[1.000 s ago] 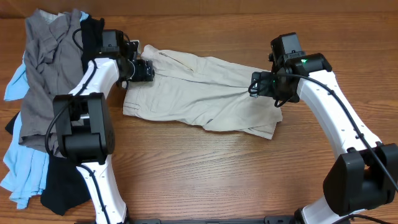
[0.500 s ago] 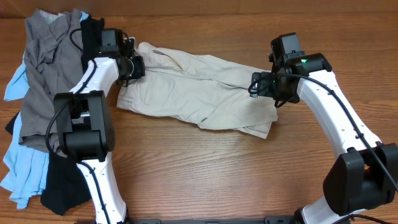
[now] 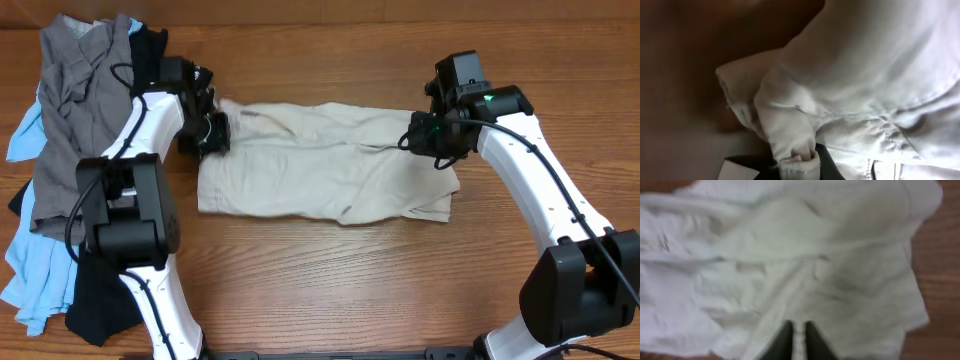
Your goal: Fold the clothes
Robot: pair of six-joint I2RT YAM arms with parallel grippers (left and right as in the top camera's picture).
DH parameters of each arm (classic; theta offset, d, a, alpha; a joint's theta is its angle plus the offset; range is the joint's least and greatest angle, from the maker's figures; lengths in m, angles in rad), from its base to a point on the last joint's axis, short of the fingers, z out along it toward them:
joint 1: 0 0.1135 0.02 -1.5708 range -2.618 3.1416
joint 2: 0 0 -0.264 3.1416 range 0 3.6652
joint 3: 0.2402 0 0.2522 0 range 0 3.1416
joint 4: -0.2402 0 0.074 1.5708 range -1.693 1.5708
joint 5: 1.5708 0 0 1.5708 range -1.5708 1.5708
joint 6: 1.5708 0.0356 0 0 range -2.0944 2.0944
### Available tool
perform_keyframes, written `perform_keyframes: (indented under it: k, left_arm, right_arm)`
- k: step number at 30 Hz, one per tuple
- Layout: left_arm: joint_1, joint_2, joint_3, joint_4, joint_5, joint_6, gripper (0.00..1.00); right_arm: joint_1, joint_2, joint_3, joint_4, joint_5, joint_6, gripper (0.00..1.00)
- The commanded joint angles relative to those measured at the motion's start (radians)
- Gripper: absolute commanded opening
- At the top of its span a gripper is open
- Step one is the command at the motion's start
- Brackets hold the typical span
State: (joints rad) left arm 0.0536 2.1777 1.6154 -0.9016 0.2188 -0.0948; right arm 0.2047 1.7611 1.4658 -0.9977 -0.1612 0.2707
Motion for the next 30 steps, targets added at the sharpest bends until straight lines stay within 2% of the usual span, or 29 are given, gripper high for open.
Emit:
perform_keyframes:
  k: [1, 7, 19, 23, 30]
  left_arm:
    - [-0.008, -0.097, -0.033, -0.068, -0.051, 0.050, 0.04]
    - [0.001, -0.245, -0.033, -0.138, -0.146, 0.050, 0.04]
    - [-0.024, -0.398, 0.013, -0.172, -0.107, 0.046, 0.04]
    - [-0.108, -0.434, 0.028, -0.168, -0.012, 0.039, 0.04]
    - [-0.420, -0.432, 0.027, -0.024, 0.019, -0.090, 0.04]
  right_arm:
    - [0.003, 0.047, -0.034, 0.060, -0.064, -0.001, 0.04]
    - [0.003, 0.118, -0.080, 0.133, -0.081, 0.014, 0.04]
    - [0.003, 0.172, -0.180, 0.206, -0.113, 0.010, 0.04]
    - [0.003, 0.172, -0.197, 0.221, -0.119, 0.010, 0.04]
    - [0.003, 0.172, -0.197, 0.224, -0.129, 0.011, 0.04]
